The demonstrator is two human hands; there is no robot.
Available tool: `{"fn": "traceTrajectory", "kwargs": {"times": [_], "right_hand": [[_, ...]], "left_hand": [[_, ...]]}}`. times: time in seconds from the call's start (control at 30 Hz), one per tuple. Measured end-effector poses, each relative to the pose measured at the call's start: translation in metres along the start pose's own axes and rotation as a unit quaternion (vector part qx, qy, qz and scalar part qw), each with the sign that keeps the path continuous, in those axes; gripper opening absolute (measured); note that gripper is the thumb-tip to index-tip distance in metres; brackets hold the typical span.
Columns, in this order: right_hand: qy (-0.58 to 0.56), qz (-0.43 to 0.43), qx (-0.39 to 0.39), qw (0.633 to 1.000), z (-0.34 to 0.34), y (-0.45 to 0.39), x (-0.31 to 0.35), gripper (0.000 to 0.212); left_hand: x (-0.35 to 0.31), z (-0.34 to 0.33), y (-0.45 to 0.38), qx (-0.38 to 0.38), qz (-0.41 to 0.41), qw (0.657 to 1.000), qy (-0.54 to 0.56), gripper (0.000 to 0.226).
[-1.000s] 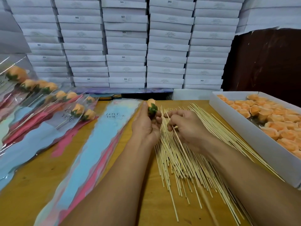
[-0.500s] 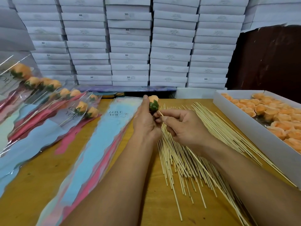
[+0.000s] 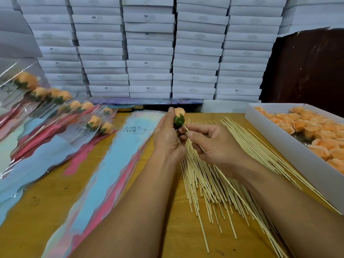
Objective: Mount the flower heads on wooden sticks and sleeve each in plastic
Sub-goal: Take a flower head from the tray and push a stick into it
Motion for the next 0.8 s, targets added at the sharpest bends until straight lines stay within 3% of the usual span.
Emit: {"fn": "traceTrajectory", "kwargs": {"times": [0.33, 0.5, 0.63, 0.8], "right_hand": [[0.006, -0.022, 0.005, 1.000, -0.001, 0.000, -0.002, 0.036], [0.051, -0.040, -0.034, 0.997, 0.009, -0.002, -0.007, 0.013], [0.070, -0.051, -0.051, 0.995, 0.013, -0.002, -0.008, 0.011], [0.077, -0.058, -0.039, 0.995, 0.011, 0.000, -0.011, 0.013]], "left_hand": [[-0.007, 0.002, 0.000, -0.013, -0.069, 0.997, -0.044, 0.008], [-0.020, 0.006, 0.003, -0.051, -0.189, 0.972, -0.134, 0.002], [-0.023, 0.006, 0.006, -0.038, -0.238, 0.954, -0.178, 0.017], [-0.022, 0.011, 0.004, -0.039, -0.245, 0.946, -0.210, 0.018]]}}
Point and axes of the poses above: each hand's wrist, its own y-axis away from the middle knuckle, its own z-axis out of the back of the hand, x = y × z, the point moved 9 cm from there along -y, towards the middle knuckle, and after that the axes turned 13 degrees about -x, right-handed, at the moved point
